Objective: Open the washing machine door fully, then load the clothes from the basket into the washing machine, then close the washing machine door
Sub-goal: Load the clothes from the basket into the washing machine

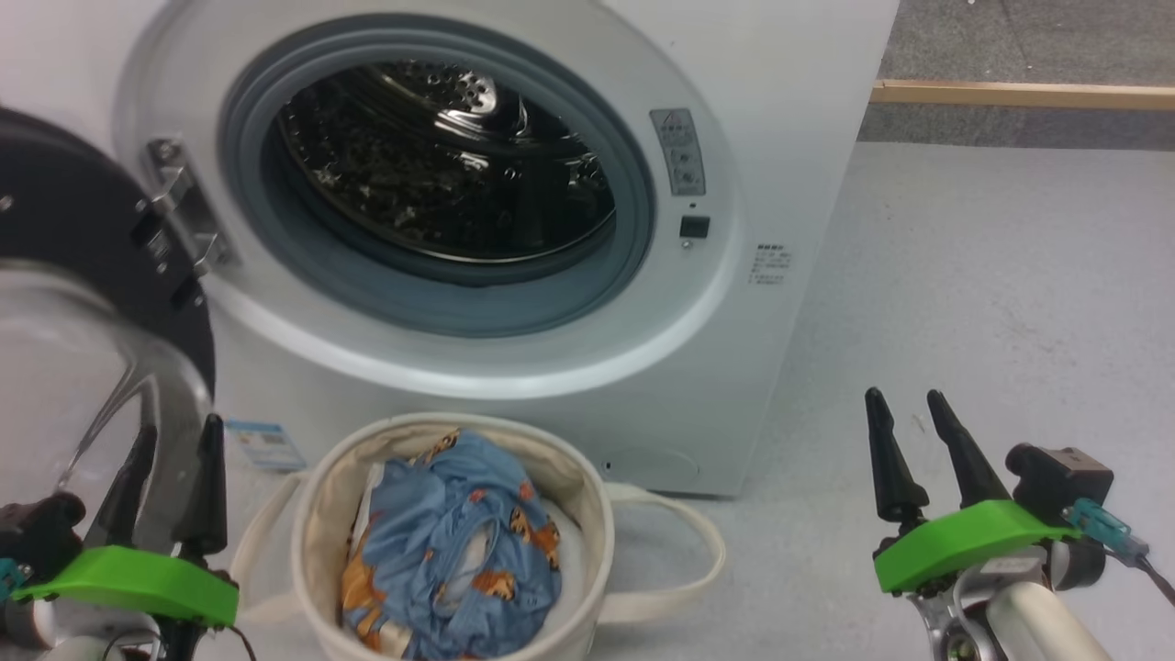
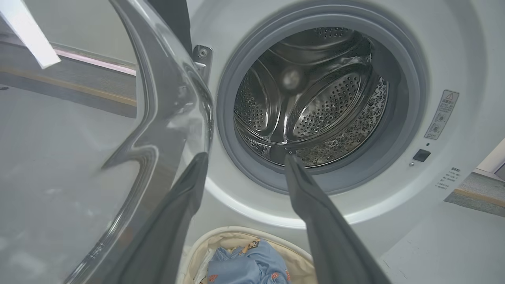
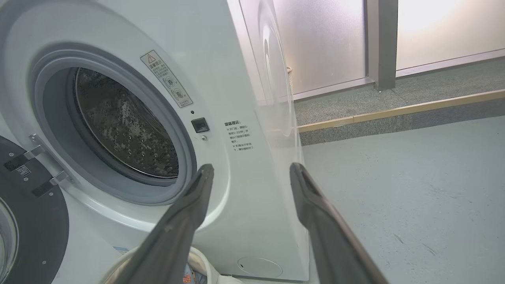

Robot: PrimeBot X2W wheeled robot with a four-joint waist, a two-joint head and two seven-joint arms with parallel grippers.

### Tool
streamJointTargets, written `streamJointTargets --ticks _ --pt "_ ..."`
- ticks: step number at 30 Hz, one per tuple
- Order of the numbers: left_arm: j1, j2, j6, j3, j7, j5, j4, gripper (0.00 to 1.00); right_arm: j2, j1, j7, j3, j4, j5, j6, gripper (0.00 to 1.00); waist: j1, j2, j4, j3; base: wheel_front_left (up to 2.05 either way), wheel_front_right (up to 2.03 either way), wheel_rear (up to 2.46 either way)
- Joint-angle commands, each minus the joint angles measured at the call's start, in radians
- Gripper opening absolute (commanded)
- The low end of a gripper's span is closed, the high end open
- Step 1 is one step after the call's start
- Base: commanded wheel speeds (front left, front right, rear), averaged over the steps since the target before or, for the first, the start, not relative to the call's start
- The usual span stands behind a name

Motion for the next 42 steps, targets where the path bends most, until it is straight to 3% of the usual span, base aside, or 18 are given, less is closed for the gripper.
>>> streamJointTargets --ticks 1,11,42 --pt "-0.061 0.04 0.003 0.041 -0.008 -0.003 -0.021 1.0 0.001 -0.03 -0.013 0.012 -0.028 -0.006 0.007 1.0 -0.0001 0.0 0.0 0.0 1.86 -1.35 -0.51" --pt "-0.061 0.032 0.011 0.027 -0.011 -0.003 -0.021 1.0 0.0 -0.028 -0.013 0.013 -0.03 -0.004 0.007 1.0 -0.0001 0.0 0.005 0.002 0.88 -0.82 -0.06" --pt "-0.094 -0.023 0.015 -0.035 -0.011 -0.018 0.002 1.0 0.003 -0.037 -0.013 0.012 -0.021 -0.008 0.007 1.0 -0.0001 0.0 0.002 0.023 0.0 0.0 0.0"
